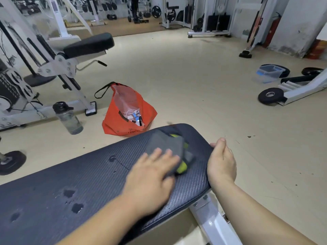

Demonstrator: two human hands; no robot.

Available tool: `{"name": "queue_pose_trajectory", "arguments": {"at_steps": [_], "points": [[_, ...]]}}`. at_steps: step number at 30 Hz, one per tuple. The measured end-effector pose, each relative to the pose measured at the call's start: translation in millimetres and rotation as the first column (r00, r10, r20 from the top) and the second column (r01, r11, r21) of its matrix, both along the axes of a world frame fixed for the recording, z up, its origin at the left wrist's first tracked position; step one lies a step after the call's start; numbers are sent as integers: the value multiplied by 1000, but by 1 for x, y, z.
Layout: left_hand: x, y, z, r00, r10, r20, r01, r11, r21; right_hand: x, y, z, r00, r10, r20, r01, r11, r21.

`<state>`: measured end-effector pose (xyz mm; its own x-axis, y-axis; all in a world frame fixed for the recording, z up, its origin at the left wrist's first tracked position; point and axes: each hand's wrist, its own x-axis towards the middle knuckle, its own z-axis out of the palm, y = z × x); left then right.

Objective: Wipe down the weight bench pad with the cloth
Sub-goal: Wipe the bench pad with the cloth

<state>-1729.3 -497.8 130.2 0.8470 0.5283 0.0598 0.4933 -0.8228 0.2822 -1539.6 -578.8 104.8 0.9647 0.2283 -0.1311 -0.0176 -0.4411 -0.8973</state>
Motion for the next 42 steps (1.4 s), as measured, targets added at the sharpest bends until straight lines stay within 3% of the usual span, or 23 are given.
{"name": "queue_pose_trajectory", "arguments": {"at_steps": [2,4,6,10,12,15,18,21,24,26,28,31,34,37,39,42], "points": [[-11,-14,6,972,-234,-3,234,971,-48,0,0,-1,1000,0,-14,0,1000,6],[-13,15,13,930,-363,-54,356,929,-99,-1,-1,-1,1000,1,-25,-1,1000,5],[-3,49,14,957,-277,-87,271,960,-76,-2,-1,-1,1000,8,-14,-8,1000,8],[40,51,4,988,141,-57,-144,988,-46,-2,-1,2,1000,-6,-28,7,1000,18],[58,21,1,994,105,-22,-107,991,-86,-2,0,2,999,-10,-37,11,1000,28],[70,-11,3,987,-159,18,160,983,-89,-2,-2,1,998,-19,-56,23,997,73],[71,20,6,952,-307,-19,304,949,-86,-2,-1,0,999,-23,-35,26,996,90],[69,62,2,993,-103,-53,99,992,-80,-1,0,-1,1000,-26,-12,27,998,59],[75,49,-2,996,94,-2,-94,992,-86,0,0,-3,999,-32,-7,32,999,37],[68,15,-1,999,16,36,-14,998,-64,1,0,-3,999,-34,4,33,999,28],[41,-11,1,982,-174,67,177,983,-42,1,0,-2,1000,-29,-2,29,999,31],[-2,7,4,946,-323,19,323,945,-55,-1,-1,1,1000,-22,-16,23,999,34],[-19,54,3,995,-100,-6,100,994,-44,-4,-1,4,1000,-18,-22,18,1000,-2],[-19,41,-2,993,114,20,-114,993,-30,-6,-1,8,1000,5,0,-5,999,-46],[-26,5,-3,999,9,40,-8,1000,-7,-9,-1,9,999,27,46,-23,996,-82],[-51,-15,5,961,-272,53,275,960,-56,-14,-1,15,979,88,184,-53,981,-185]]}}
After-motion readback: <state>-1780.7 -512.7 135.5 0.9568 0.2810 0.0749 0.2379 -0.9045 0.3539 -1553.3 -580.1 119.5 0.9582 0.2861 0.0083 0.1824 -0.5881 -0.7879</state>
